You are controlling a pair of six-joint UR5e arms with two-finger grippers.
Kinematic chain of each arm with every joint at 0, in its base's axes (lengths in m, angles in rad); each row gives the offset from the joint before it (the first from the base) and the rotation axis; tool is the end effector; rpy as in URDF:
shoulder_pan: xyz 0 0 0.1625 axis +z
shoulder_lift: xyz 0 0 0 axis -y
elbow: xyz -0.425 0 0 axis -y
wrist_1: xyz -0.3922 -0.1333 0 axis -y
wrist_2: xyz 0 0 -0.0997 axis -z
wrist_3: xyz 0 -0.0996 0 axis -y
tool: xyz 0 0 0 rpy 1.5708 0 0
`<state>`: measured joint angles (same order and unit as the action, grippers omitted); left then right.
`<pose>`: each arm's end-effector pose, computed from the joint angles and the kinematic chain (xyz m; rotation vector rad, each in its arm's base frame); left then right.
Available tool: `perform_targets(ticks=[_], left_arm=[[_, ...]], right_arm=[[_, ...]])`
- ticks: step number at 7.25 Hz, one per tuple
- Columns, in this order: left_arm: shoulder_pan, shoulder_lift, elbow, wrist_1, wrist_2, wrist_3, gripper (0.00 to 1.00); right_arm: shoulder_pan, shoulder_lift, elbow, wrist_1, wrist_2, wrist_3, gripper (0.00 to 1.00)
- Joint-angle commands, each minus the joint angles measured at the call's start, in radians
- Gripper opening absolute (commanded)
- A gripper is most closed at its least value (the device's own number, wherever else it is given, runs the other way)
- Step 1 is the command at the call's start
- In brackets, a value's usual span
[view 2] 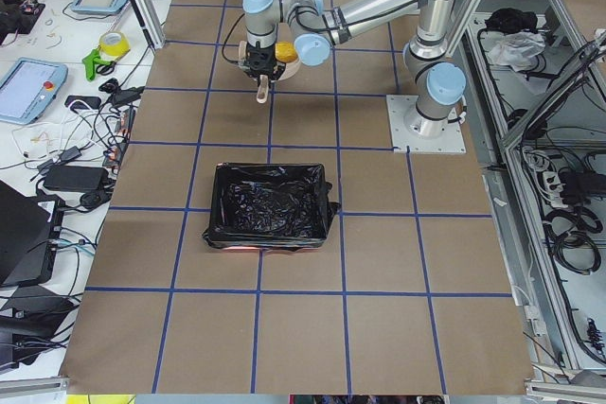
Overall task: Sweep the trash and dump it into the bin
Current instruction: 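Lift dustpan over bin with left gripper while right carries brush back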
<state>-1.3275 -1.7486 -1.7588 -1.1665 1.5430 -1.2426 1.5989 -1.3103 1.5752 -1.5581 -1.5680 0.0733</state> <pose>-0.0008 -0.5616 0.3449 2.0955 -2.2826 0.0317 0.1492 -0.5526 0.3474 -0.0707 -3.0995 -0.4328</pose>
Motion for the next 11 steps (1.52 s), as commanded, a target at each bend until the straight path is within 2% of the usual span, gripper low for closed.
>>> perform_targets(ticks=[1, 2, 3, 4, 5, 7, 8, 11], left_arm=[[0.095, 0.003, 0.045, -0.019, -0.080, 0.092, 0.00], [0.166, 0.006, 0.067, -0.095, -0.116, 0.124, 0.00], [0.212, 0.004, 0.085, -0.113, -0.110, 0.226, 0.00], [0.267, 0.004, 0.093, -0.113, -0.088, 0.303, 0.00], [0.330, -0.005, 0.104, -0.117, -0.083, 0.362, 0.00], [0.404, -0.037, 0.189, -0.154, -0.069, 0.514, 0.00], [0.433, -0.048, 0.209, -0.150, -0.002, 0.584, 0.00], [0.536, -0.101, 0.274, -0.140, 0.006, 0.747, 0.00]], right_arm=[[-0.181, 0.026, 0.020, -0.061, -0.047, -0.218, 0.08], [-0.245, 0.049, 0.022, -0.101, -0.087, -0.286, 0.07], [-0.291, 0.083, 0.023, -0.153, -0.130, -0.347, 0.06], [-0.336, 0.113, 0.026, -0.195, -0.133, -0.381, 0.06], [-0.353, 0.118, 0.055, -0.198, -0.132, -0.411, 0.06], [-0.390, 0.126, 0.116, -0.304, -0.144, -0.469, 0.06], [-0.390, 0.123, 0.144, -0.333, -0.155, -0.468, 0.07], [-0.390, 0.125, 0.155, -0.339, -0.158, -0.477, 0.10]])
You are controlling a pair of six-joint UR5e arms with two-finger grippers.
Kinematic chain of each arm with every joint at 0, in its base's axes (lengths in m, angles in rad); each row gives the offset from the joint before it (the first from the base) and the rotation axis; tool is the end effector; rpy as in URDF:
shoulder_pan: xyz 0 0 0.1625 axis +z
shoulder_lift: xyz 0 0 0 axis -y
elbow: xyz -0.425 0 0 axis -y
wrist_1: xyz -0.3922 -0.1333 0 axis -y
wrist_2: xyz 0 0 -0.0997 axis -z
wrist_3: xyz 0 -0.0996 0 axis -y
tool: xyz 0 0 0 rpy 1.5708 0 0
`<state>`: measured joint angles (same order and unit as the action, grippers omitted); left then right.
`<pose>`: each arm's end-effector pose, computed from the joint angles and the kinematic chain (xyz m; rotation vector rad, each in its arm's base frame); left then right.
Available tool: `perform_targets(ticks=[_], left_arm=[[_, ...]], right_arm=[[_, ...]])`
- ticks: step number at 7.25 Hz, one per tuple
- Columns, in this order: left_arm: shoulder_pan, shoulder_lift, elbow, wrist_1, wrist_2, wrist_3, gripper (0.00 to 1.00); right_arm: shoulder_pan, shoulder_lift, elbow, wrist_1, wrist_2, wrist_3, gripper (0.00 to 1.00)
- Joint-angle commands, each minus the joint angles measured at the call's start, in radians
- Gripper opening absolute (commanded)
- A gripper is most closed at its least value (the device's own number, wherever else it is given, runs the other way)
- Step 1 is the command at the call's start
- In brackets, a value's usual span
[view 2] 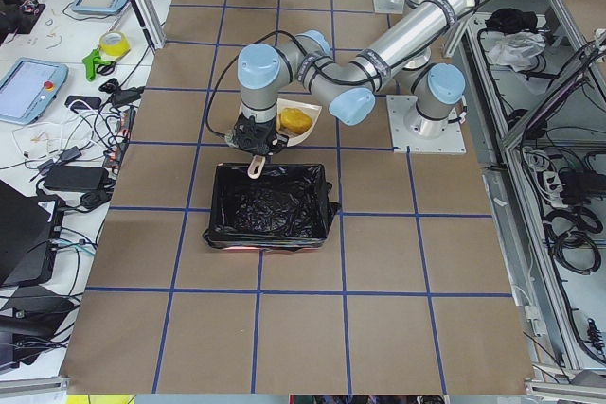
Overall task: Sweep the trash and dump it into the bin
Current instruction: 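Lift dustpan over bin with left gripper while right carries brush back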
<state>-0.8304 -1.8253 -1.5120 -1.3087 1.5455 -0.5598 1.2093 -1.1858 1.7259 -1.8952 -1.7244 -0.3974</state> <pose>0.3030 -0.5329 0.4048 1.8877 -2.4848 0.1068 -0.0920 -0.5771 0.2372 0.0803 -3.0530 -0.3942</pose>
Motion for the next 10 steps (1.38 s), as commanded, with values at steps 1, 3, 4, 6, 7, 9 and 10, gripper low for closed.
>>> perform_targets(ticks=[1, 3, 4, 6, 7, 9, 10], left_arm=[[0.057, -0.043, 0.051, 0.035, 0.007, 0.113, 0.00], [0.099, -0.078, 0.078, 0.097, 0.038, 0.182, 0.00], [0.121, -0.098, 0.079, 0.168, 0.038, 0.230, 0.00], [0.131, -0.132, 0.133, 0.186, 0.038, 0.274, 0.00], [0.138, -0.147, 0.154, 0.187, 0.038, 0.284, 0.00], [0.143, -0.170, 0.148, 0.346, 0.036, 0.342, 0.00], [0.142, -0.173, 0.141, 0.371, 0.036, 0.356, 0.00]], right_arm=[[0.000, 0.002, 0.010, -0.004, -0.001, -0.006, 0.17], [0.000, 0.003, 0.011, -0.004, -0.001, -0.003, 0.37], [0.000, 0.003, 0.011, -0.004, -0.001, -0.003, 0.38], [0.000, 0.014, 0.011, -0.004, -0.001, -0.001, 0.51], [0.000, 0.014, 0.009, -0.004, -0.001, -0.001, 0.54], [0.000, 0.011, 0.007, -0.007, 0.003, -0.006, 0.65], [0.000, -0.001, -0.003, -0.001, 0.009, -0.003, 0.76]])
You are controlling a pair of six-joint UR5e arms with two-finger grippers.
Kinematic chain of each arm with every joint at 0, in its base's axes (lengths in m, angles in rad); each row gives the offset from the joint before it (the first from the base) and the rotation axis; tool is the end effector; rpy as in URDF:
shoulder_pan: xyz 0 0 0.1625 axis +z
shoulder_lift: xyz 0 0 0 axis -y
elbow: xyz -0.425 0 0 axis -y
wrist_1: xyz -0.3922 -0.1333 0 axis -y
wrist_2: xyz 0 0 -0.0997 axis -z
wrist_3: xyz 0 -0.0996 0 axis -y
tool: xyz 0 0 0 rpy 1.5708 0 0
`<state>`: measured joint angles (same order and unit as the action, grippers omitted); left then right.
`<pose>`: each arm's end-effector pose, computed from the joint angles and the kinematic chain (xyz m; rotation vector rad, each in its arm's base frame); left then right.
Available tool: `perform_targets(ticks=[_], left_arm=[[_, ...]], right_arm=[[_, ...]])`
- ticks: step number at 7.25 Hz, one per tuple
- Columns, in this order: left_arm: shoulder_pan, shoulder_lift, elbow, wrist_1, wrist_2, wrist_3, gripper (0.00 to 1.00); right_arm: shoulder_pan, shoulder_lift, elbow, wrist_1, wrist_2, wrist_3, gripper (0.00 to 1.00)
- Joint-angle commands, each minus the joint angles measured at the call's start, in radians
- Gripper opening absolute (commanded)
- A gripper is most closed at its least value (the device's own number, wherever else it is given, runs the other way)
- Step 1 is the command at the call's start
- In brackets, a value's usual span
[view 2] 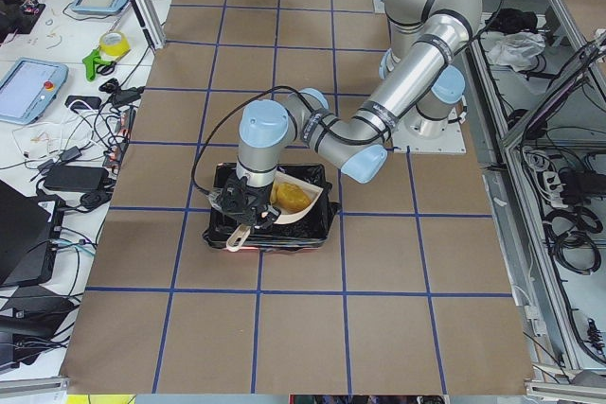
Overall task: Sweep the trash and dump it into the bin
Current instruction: 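Lift dustpan over bin with left gripper while right carries brush back, then tip dustpan into bin with left gripper while right releases brush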
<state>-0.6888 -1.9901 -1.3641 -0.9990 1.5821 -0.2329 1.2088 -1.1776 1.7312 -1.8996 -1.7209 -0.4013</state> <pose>0.4446 -0.5373 0.4097 -1.5760 2.5223 -0.5064 -0.0917 -0.5766 0.2306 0.0861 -3.0586 -0.4062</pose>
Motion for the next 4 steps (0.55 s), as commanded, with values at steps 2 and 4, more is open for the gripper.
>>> perform_targets(ticks=[2, 4], left_arm=[[-0.008, 0.000, -0.067, 0.173, -0.010, 0.052, 0.00], [-0.052, 0.028, -0.124, 0.311, -0.002, 0.087, 0.00]], right_arm=[[0.002, -0.095, -0.016, 0.017, 0.017, 0.001, 1.00], [0.014, -0.233, -0.021, 0.049, 0.017, -0.001, 1.00]])
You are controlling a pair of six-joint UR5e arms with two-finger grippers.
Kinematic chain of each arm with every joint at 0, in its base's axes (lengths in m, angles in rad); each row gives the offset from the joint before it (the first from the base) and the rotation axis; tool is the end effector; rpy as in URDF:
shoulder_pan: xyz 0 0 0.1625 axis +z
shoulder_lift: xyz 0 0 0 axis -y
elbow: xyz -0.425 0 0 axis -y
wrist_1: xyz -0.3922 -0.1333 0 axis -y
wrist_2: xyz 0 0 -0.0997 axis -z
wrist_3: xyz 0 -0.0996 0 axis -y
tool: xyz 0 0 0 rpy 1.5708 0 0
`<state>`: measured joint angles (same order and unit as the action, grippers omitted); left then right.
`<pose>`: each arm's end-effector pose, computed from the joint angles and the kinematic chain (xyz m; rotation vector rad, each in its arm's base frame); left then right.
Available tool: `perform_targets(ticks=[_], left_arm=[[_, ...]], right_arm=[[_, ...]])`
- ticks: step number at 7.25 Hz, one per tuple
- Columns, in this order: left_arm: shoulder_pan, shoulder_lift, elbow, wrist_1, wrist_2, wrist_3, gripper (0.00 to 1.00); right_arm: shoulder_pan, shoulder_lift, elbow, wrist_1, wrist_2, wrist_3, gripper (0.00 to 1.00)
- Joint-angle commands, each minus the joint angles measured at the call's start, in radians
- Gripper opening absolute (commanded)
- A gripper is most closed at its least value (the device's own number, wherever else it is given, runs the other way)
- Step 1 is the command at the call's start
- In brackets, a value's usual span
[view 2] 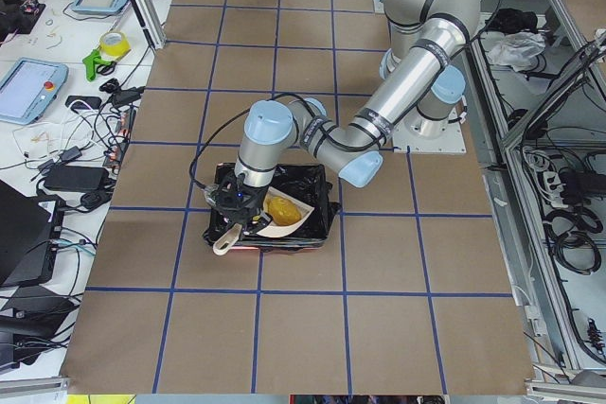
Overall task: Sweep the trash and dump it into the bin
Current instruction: 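Tip dustpan into bin with left gripper while right releases brush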
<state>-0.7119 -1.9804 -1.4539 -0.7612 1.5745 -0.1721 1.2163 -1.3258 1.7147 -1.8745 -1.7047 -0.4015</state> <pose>0.4285 -0.5453 0.4019 -1.4202 2.5037 -0.7147 -0.0808 -0.5640 0.3193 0.0802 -3.0413 -0.1958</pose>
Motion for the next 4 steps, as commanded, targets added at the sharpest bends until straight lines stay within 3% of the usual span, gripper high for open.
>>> perform_targets(ticks=[1, 4], left_arm=[[-0.050, 0.023, -0.049, 0.171, 0.009, 0.078, 0.00], [-0.086, 0.083, -0.121, 0.213, 0.027, 0.097, 0.00]], right_arm=[[0.026, -0.125, -0.035, 0.091, 0.005, 0.010, 1.00], [0.242, -0.164, -0.162, 0.149, 0.037, 0.111, 1.00]])
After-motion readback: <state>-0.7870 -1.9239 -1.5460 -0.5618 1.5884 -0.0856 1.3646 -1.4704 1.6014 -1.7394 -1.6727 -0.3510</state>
